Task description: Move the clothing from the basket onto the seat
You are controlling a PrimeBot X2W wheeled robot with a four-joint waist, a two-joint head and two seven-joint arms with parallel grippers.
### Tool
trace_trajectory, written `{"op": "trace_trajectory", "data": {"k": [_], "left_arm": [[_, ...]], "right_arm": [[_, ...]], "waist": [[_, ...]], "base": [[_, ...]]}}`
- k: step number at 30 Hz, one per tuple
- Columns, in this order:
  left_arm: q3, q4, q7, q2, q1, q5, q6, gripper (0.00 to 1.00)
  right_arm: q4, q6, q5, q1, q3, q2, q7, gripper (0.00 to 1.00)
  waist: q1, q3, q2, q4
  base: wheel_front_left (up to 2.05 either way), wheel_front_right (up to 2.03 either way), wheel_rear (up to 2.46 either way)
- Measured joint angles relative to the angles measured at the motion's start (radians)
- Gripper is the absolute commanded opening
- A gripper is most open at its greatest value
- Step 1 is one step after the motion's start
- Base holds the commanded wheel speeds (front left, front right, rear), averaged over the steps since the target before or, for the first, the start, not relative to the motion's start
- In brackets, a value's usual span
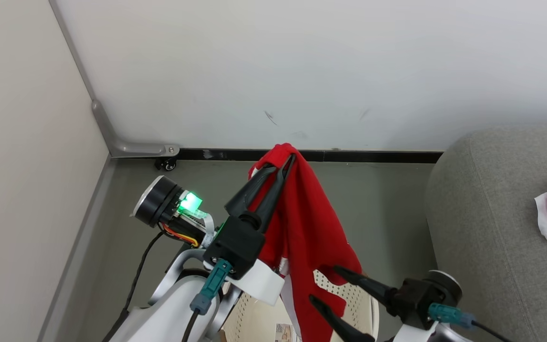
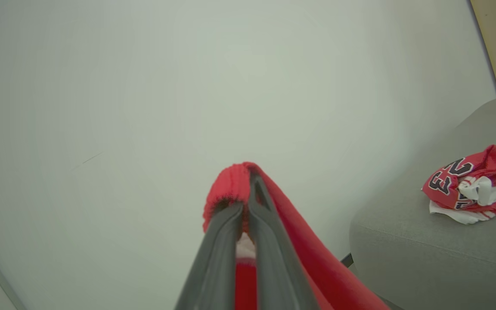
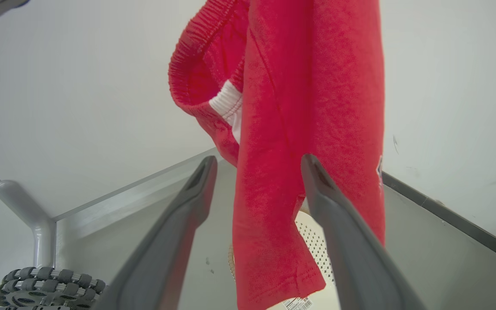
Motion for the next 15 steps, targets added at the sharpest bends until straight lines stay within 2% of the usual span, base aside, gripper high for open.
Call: {"op": "trace_trajectory", "data": {"k": [15], "left_arm": [[-0.046,-0.101,0.079,-0.006,-0.017,0.015,-0.035,0.0]], "right_arm": [[0.038,0.0,-0.002,0.007,0.054,0.001,-0.006,1.0]], "waist": [[0.0,-0.022,0.0,0.017]], "base": [[0.0,0.0,0.0]]}}
